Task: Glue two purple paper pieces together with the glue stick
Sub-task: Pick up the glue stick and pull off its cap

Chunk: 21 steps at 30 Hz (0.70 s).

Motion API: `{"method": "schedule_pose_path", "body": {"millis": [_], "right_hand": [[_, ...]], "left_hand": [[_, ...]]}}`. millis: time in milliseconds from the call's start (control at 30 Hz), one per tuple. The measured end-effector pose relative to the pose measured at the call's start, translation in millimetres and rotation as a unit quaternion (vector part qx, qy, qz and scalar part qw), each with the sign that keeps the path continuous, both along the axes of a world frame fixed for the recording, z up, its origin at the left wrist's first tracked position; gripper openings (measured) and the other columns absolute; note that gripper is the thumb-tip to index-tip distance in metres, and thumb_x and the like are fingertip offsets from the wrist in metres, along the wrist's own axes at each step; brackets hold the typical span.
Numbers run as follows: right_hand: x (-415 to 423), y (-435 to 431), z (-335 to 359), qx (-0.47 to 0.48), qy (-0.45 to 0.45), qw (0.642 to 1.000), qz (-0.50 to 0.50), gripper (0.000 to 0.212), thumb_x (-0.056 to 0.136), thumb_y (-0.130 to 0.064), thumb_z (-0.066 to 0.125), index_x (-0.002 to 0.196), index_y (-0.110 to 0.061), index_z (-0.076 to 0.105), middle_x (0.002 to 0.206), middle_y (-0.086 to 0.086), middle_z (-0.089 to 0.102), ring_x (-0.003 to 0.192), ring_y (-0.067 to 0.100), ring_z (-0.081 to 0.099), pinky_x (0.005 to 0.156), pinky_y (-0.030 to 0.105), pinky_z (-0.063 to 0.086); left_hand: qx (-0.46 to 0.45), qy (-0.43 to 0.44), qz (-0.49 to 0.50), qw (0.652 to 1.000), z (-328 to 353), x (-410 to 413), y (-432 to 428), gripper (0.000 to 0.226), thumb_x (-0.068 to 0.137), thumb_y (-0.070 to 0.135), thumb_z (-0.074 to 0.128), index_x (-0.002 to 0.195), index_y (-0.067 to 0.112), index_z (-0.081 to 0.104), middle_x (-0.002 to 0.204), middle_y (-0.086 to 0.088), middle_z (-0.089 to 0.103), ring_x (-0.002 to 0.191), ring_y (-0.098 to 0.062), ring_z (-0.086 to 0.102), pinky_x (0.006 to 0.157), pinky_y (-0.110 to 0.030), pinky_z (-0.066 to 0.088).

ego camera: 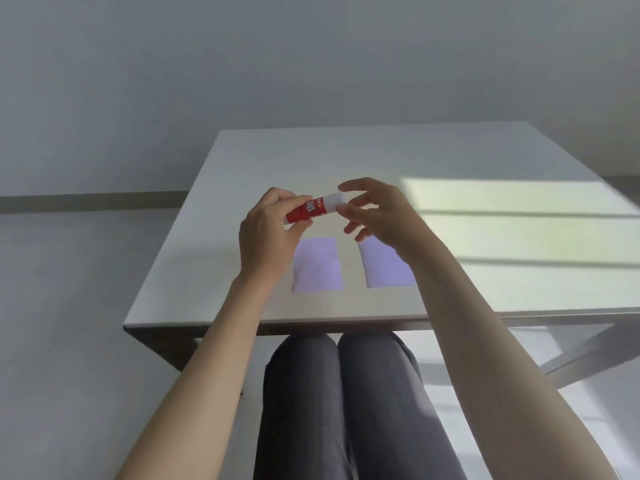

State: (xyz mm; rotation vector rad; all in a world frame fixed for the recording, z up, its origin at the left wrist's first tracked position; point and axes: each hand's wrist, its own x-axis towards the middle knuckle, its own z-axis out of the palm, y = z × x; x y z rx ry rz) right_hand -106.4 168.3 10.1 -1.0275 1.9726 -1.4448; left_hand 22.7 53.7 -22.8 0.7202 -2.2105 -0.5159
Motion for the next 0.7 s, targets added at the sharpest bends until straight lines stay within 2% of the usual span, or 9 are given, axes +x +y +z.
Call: {"method": "schedule_pose_path", "body": {"millis": [67, 100, 200, 267, 333, 400, 533, 600, 700], "right_hand": [[1.7, -1.6, 3.4, 0.019, -0.012, 1.0, -0.021, 0.038, 0.085, -0.042, 0.061, 0.095, -0.005, 0.063, 0.068, 0.008, 0.065, 0.05, 0.021, 0.061, 0.048, 0.026, 0.049], [1.7, -3.0, 4.1, 0.02, 0.002, 0.999, -0.036, 0.041, 0.086, -0.043, 0.059, 0.086, -0.002, 0.063, 0.062, 0.009, 0.064, 0.044, 0.021, 0.057, 0.045, 0.025, 0.046], [1.2, -5.2, 0.9, -0.003, 0.037, 0.999, -0.027, 0.017, 0.087, -0.019, 0.061, 0.087, -0.002, 0.06, 0.066, 0.008, 0.063, 0.05, 0.021, 0.058, 0.05, 0.029, 0.05], [-1.9, -4.5, -2.5, -0.01, 0.014, 1.0, 0.008, 0.02, 0.083, -0.01, 0.065, 0.1, -0.004, 0.058, 0.081, 0.006, 0.061, 0.065, 0.022, 0.063, 0.062, 0.034, 0.055], [-4.1, -4.5, -7.2, 0.006, -0.002, 1.0, -0.009, 0.03, 0.08, -0.019, 0.07, 0.103, -0.004, 0.058, 0.082, 0.006, 0.062, 0.067, 0.022, 0.065, 0.065, 0.037, 0.057], [-5.5, -6.1, -12.4, 0.002, -0.002, 0.999, -0.047, 0.029, 0.082, -0.026, 0.069, 0.091, 0.0, 0.061, 0.07, 0.007, 0.064, 0.06, 0.025, 0.064, 0.061, 0.038, 0.056], [-22.5, -7.8, -15.9, -0.056, -0.01, 0.993, -0.099, 0.009, 0.082, -0.012, 0.067, 0.087, -0.005, 0.063, 0.07, 0.007, 0.063, 0.062, 0.028, 0.064, 0.07, 0.044, 0.058], [-43.9, -5.2, -16.1, -0.069, 0.038, 0.983, -0.168, 0.014, 0.08, -0.011, 0.067, 0.094, -0.009, 0.067, 0.077, 0.008, 0.065, 0.069, 0.03, 0.066, 0.077, 0.044, 0.057], [-78.6, 0.1, -22.3, 0.004, 0.181, 0.954, -0.239, 0.02, 0.082, -0.011, 0.062, 0.101, -0.01, 0.069, 0.099, 0.014, 0.068, 0.087, 0.032, 0.066, 0.083, 0.036, 0.049]], "left_hand": [[-0.013, -0.01, -0.006, 1.0, 0.9, -0.4, 0.7, 0.032, 0.076, 0.015, 0.076, 0.108, 0.02, 0.073, 0.101, 0.001, 0.067, 0.083, -0.018, 0.065, 0.069, -0.029, 0.05], [-0.017, -0.012, -0.009, 1.0, 1.5, -0.9, 0.7, 0.032, 0.076, 0.015, 0.075, 0.108, 0.02, 0.073, 0.101, 0.002, 0.067, 0.084, -0.019, 0.065, 0.07, -0.03, 0.051], [-0.019, -0.013, -0.009, 1.0, 2.0, -2.5, -1.4, 0.032, 0.076, 0.016, 0.076, 0.107, 0.02, 0.073, 0.102, 0.002, 0.067, 0.083, -0.019, 0.067, 0.069, -0.03, 0.05], [-0.015, -0.02, -0.006, 1.0, -0.4, -3.1, -2.8, 0.032, 0.076, 0.017, 0.076, 0.108, 0.022, 0.073, 0.102, 0.003, 0.066, 0.082, -0.019, 0.067, 0.068, -0.028, 0.048], [-0.013, -0.033, -0.006, 0.999, -3.0, -5.4, -2.3, 0.032, 0.076, 0.019, 0.076, 0.108, 0.023, 0.072, 0.102, 0.004, 0.066, 0.082, -0.018, 0.066, 0.067, -0.026, 0.045], [-0.009, -0.044, -0.006, 0.999, -5.3, -9.1, -1.7, 0.032, 0.077, 0.021, 0.075, 0.109, 0.024, 0.072, 0.102, 0.004, 0.066, 0.08, -0.016, 0.063, 0.066, -0.024, 0.042], [0.012, -0.068, -0.009, 0.998, -9.8, -17.0, -3.6, 0.029, 0.08, 0.025, 0.071, 0.109, 0.025, 0.07, 0.102, 0.003, 0.068, 0.082, -0.017, 0.061, 0.068, -0.026, 0.044], [0.054, -0.062, 0.0, 0.997, -15.5, -19.7, -7.3, 0.027, 0.081, 0.025, 0.07, 0.108, 0.021, 0.071, 0.102, 0.0, 0.072, 0.092, -0.022, 0.065, 0.073, -0.029, 0.046], [0.166, -0.004, 0.026, 0.986, -22.3, -20.2, -12.9, 0.021, 0.081, 0.025, 0.068, 0.099, 0.016, 0.071, 0.091, -0.004, 0.076, 0.092, -0.021, 0.069, 0.079, -0.029, 0.049]]}}
